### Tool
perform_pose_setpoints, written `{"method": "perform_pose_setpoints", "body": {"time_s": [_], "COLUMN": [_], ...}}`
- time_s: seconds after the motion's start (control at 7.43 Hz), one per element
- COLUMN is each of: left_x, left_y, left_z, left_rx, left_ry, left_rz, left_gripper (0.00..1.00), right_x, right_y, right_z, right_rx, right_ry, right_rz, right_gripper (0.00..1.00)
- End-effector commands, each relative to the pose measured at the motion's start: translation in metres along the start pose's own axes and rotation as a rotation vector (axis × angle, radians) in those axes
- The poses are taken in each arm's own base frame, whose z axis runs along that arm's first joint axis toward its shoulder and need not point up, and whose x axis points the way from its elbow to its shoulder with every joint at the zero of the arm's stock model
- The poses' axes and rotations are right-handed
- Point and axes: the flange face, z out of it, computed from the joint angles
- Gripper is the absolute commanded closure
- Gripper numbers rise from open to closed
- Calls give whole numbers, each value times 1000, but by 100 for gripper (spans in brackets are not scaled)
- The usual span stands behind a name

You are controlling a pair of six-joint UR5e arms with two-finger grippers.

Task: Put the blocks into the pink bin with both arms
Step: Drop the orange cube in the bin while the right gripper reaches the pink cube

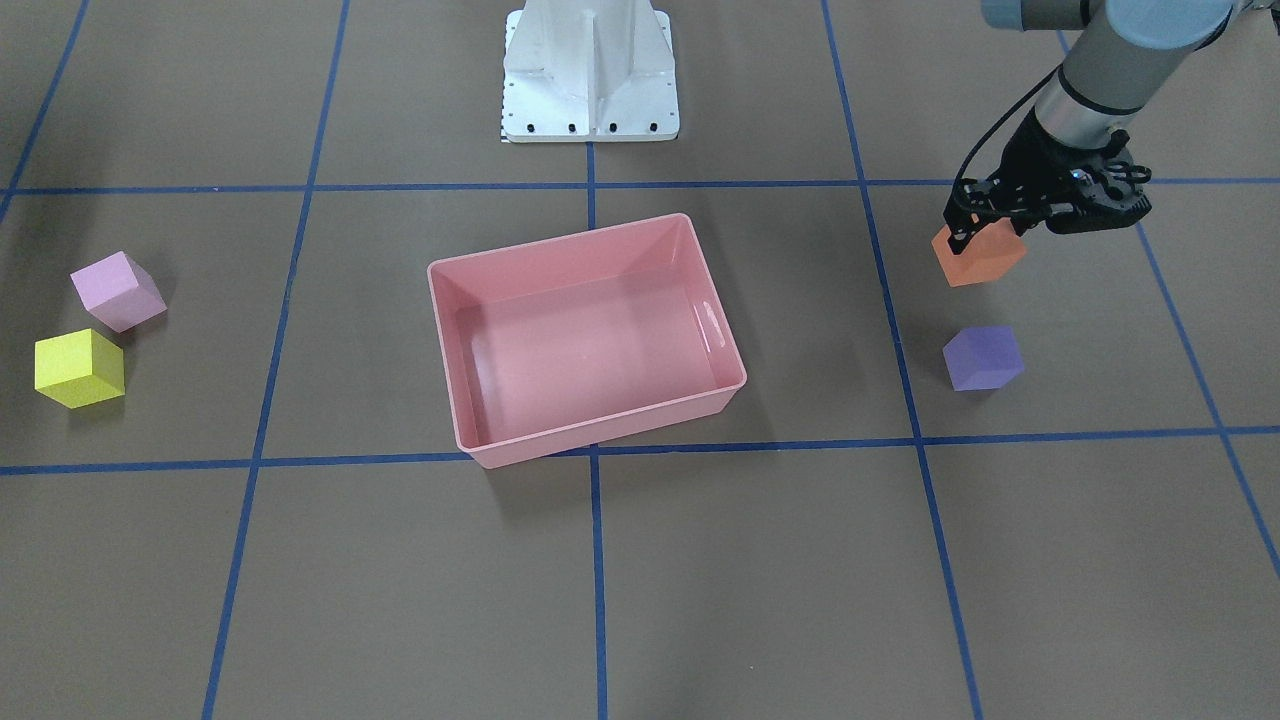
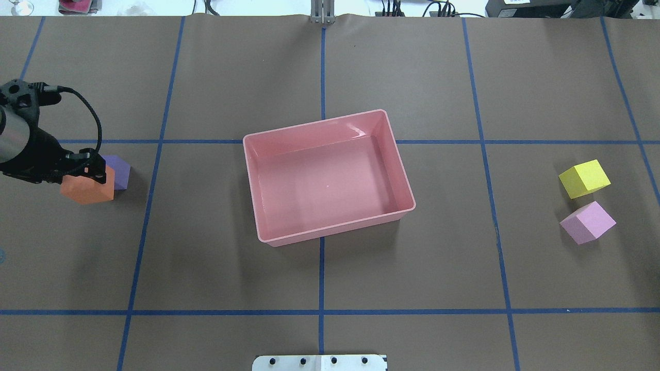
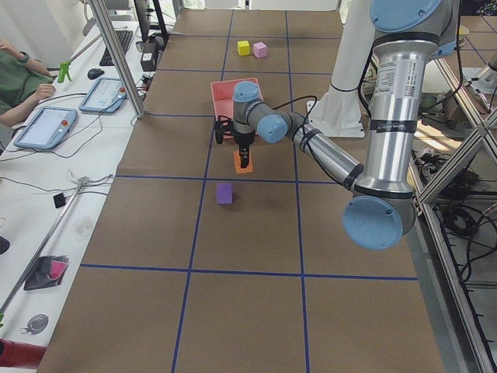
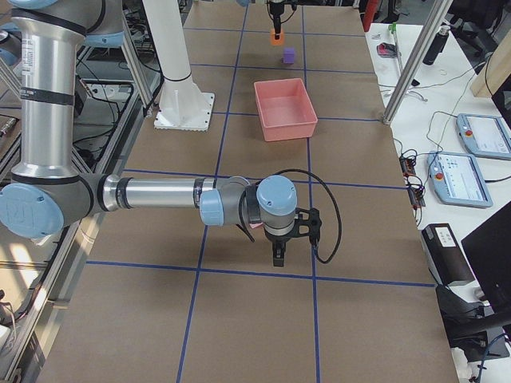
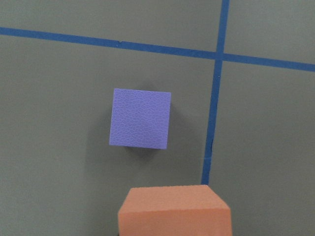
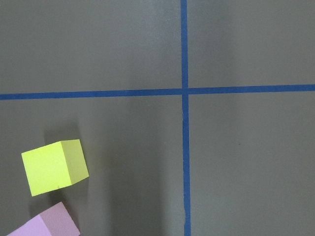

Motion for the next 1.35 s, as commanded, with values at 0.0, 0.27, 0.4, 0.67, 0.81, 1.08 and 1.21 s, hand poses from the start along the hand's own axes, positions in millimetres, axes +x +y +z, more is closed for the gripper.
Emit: {"method": "perform_pose_setpoints", "body": {"time_s": [0.0, 0.27, 0.4, 0.67, 0.81, 1.08, 1.21], "left_x": [74, 152, 202, 270, 282, 328, 366], "left_y": [-16, -24, -7, 4, 12, 28, 26], "left_z": [-47, -82, -77, -86, -84, -73, -63], "left_rx": [-4, 16, -17, -39, -53, -28, -17], "left_ry": [-13, 57, 84, 123, 127, 114, 88], "left_rz": [-28, -141, -168, -230, -238, -254, -260], "left_gripper": [100, 100, 100, 100, 100, 100, 100], "right_x": [-41, -79, -100, -154, -167, -192, -199], "right_y": [-8, -8, -7, 10, 17, 29, 35], "right_z": [0, 14, 28, 77, 97, 124, 134], "right_rx": [-2, -31, -28, -21, -44, -69, -84], "right_ry": [-31, -40, -52, -58, -30, -19, -8], "right_rz": [-70, -126, -151, -187, -229, -316, -354], "right_gripper": [0, 1, 1, 1, 0, 0, 0]}}
